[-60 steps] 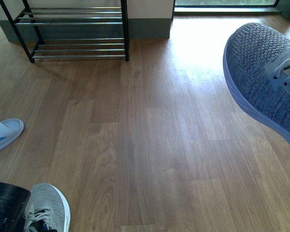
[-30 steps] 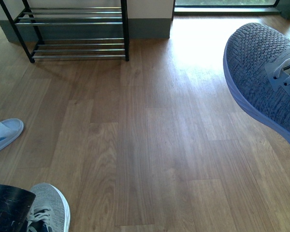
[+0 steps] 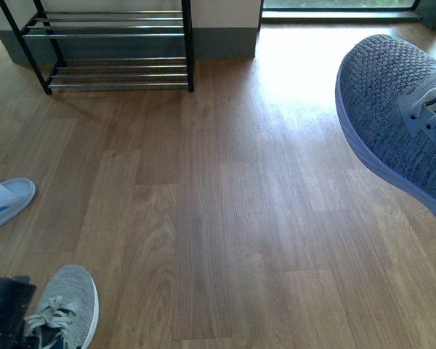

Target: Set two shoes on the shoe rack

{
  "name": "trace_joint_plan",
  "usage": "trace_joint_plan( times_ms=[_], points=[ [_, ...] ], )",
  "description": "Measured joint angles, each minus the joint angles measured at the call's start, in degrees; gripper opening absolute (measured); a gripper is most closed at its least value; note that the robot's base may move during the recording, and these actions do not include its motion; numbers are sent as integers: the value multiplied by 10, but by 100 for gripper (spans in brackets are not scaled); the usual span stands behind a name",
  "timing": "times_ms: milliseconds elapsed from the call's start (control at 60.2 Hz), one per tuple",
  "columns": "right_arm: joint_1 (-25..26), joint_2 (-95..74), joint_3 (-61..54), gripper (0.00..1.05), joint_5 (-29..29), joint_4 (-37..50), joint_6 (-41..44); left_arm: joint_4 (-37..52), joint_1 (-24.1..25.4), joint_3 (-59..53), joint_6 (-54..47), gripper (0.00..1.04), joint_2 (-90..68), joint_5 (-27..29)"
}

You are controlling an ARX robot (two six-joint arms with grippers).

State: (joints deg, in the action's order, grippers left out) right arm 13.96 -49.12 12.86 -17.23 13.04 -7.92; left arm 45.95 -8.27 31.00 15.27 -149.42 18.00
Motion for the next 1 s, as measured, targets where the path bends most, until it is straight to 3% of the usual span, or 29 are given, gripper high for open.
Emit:
trace_joint_plan(
  times_ms=[199,349,432,614,797,996],
  points=[
    [0,0,0,1,0,0,0,-12,18,-86,16,2,188,3],
    [0,0,0,1,0,0,0,-73,15,-153,27,2,367,23],
    [0,0,0,1,0,0,0,-134,8,-179,29,2,477,46],
    [0,0,0,1,0,0,0,-368,-38,-198,38,2,823,117],
    [0,0,0,1,0,0,0,-562,-93,-196,46,2,1069,149],
    [0,0,0,1,0,0,0,-602,-105,-195,48,2,1140,159]
  ],
)
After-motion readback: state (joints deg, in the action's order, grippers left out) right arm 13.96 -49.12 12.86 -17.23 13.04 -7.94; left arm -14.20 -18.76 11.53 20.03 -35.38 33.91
